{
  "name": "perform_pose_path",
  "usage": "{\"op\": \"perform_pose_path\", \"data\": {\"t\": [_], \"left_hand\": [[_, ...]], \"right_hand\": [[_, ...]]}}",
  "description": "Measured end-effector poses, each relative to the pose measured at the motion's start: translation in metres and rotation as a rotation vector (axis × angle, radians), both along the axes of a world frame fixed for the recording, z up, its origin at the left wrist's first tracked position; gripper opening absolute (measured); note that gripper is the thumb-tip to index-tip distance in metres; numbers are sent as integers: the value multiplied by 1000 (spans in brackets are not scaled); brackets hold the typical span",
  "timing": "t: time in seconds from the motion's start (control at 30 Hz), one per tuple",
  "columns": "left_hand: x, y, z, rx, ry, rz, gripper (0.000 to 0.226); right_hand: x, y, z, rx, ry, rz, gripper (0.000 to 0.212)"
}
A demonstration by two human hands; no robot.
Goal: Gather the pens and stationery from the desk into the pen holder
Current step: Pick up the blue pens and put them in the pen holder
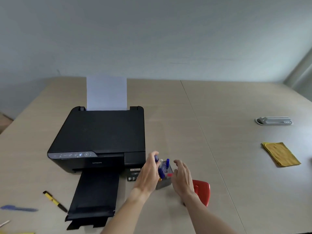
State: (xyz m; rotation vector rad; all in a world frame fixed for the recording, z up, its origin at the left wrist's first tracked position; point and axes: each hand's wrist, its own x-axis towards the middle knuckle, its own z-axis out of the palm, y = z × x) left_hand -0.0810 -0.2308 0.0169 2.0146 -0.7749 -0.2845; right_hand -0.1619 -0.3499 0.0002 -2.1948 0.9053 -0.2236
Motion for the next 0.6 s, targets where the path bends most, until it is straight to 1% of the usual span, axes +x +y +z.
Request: {"op": "perform_pose_path", "data": {"t": [0.1, 0.2, 0.3, 0.4, 0.6], "left_hand": [[-3, -7, -7, 36, -12, -8, 25], [-3, -13, -15, 78, -49, -20, 23], [-1, -17, -20, 80, -8, -15, 21], [5, -17, -23, 74, 1, -3, 25], [11, -10, -20, 80, -73, -73, 32]], "right_hand": [[-5, -10, -5, 24, 60, -27, 45], [-9, -18, -7, 34, 115, -53, 37], [-10, -25, -6, 43, 180, -56, 32], [-10, -28, -7, 27, 206, -57, 28], [-15, -17, -11, -32, 261, -111, 22]]}}
